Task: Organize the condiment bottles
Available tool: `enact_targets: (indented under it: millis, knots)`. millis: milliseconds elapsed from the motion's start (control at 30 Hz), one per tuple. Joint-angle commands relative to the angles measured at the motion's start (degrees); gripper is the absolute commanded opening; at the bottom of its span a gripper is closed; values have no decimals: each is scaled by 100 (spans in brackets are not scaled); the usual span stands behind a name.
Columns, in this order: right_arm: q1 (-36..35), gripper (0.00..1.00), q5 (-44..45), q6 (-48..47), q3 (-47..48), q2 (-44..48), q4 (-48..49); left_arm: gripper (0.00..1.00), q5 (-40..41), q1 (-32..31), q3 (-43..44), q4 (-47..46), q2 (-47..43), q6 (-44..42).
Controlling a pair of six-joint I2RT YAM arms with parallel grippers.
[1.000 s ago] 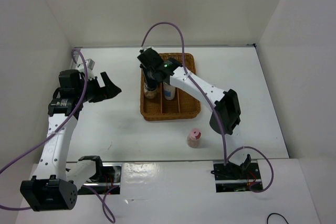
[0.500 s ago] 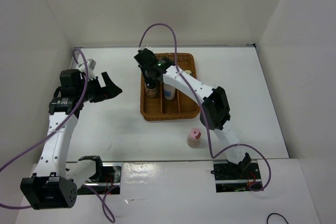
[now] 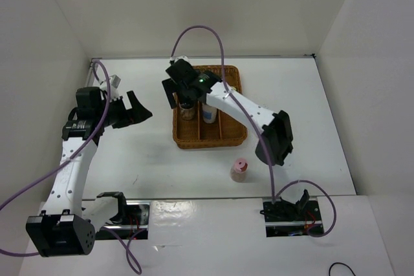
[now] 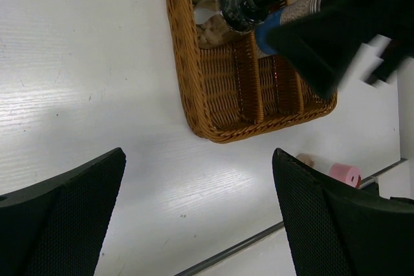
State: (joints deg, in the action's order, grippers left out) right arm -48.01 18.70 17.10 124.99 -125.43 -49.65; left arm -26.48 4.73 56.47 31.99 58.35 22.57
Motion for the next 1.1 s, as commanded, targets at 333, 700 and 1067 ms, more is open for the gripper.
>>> enact_targets:
  millis: [333, 700, 1067]
  knots:
    - [-1061, 98, 159, 1811, -4671, 4621, 698, 100, -138, 28, -311, -246, -245, -42]
    - [-1650, 98, 723, 4784, -6091, 4948, -1513, 100, -33, 28, -312, -246, -412, -42]
    - [-1528, 98, 829, 5189, -6918, 6487, -978, 100, 38, 28, -365, -193, -746, 64]
